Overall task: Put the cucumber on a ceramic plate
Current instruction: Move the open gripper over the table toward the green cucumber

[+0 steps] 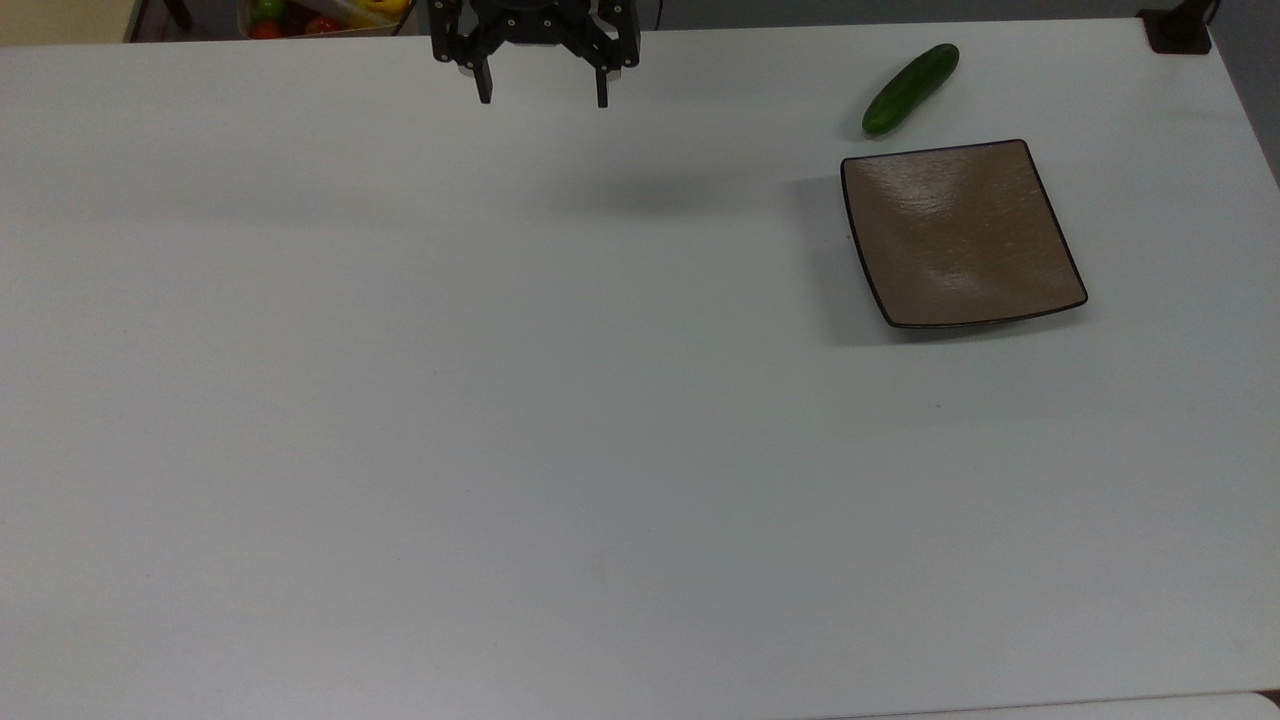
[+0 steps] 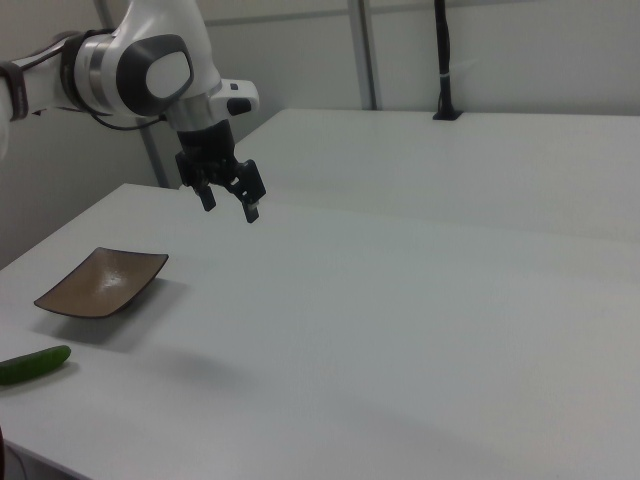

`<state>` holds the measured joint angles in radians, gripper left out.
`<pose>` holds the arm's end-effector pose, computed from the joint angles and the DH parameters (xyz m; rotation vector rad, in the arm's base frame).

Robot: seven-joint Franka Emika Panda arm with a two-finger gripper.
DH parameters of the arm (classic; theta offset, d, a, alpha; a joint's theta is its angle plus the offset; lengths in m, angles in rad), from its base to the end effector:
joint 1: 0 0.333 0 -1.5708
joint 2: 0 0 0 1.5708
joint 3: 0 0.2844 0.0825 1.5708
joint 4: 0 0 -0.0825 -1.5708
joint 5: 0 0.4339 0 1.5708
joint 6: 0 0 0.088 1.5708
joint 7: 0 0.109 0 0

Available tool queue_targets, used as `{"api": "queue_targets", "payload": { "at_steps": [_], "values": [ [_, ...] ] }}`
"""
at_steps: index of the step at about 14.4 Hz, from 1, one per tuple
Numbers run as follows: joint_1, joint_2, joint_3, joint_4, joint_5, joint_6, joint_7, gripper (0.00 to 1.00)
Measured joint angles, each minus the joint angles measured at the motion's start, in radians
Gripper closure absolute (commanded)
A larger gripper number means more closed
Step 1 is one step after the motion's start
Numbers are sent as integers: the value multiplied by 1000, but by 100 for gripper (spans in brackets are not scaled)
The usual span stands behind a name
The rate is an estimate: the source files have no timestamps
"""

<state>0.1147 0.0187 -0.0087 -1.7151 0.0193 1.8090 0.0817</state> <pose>0.6216 0.0678 0.5247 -3.1136 -0.0319 -0.1139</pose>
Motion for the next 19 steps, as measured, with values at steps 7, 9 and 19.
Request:
{"api": "queue_targets", "payload": {
  "at_steps": [7,9,19],
  "values": [
    [-18,-19,-2,-26,0,-3,0,0],
    [-18,-19,-2,-27,0,-3,2,0],
    [-5,-110,266,-109,93,-119,453,0]
  ]
}}
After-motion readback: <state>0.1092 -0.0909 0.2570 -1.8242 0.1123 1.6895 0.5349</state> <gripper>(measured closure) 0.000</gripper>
